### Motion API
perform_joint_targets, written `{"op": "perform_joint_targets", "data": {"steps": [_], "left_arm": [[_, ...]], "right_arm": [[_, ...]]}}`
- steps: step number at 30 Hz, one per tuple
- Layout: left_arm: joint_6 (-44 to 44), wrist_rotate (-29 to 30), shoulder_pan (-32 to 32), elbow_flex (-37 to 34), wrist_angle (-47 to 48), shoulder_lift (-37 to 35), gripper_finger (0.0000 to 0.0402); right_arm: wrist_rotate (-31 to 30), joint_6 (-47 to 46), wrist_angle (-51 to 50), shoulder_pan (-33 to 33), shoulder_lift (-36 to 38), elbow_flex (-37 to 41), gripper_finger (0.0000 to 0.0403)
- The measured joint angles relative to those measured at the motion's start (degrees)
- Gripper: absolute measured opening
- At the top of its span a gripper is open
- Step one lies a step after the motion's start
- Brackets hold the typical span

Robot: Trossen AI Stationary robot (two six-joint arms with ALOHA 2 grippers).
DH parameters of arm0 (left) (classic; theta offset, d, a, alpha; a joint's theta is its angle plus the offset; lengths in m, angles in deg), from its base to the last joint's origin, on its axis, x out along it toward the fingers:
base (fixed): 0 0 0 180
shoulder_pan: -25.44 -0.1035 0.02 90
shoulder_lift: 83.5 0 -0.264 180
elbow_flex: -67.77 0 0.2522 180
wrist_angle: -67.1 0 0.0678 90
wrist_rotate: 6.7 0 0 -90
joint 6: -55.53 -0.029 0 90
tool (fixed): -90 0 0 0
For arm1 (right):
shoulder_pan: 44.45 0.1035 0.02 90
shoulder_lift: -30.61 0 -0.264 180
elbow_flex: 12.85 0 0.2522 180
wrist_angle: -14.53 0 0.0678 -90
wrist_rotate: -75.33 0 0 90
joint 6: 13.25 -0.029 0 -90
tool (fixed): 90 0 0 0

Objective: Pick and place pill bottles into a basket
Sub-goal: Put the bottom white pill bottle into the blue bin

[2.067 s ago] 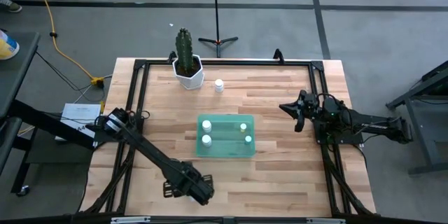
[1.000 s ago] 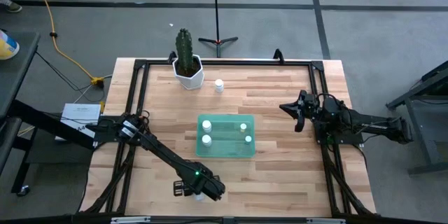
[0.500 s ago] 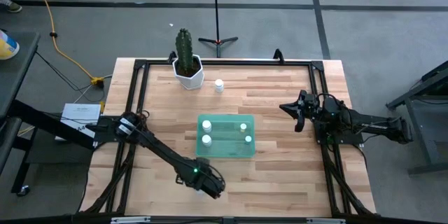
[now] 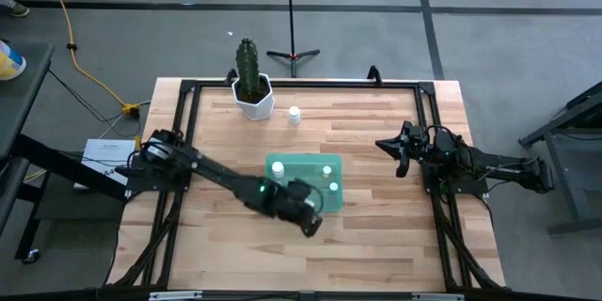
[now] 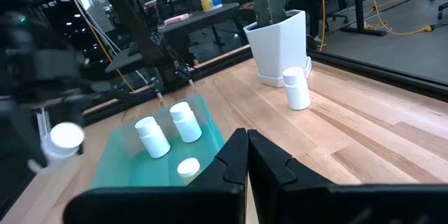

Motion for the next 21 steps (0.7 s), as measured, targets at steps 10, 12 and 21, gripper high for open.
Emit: {"op": "perform_joint_targets", "data": {"steps": [10,12,21], "left_arm": [[-19.0,14.3,-7.4,0.0,-3.6,-0.1,0.0210],[-20.2,19.5,-7.7,-0.3,-5.4,-0.1,0.0210],[-18.3,31.5,-6.8,-11.7,-22.1,-0.2,0.0213]], "right_arm": [[0.0,0.0,0.0,0.0,0.0,0.0,0.0000],[0.0,0.0,0.0,0.0,0.0,0.0,0.0000],[0.0,0.0,-0.1,0.0,0.0,0.0,0.0000]]}}
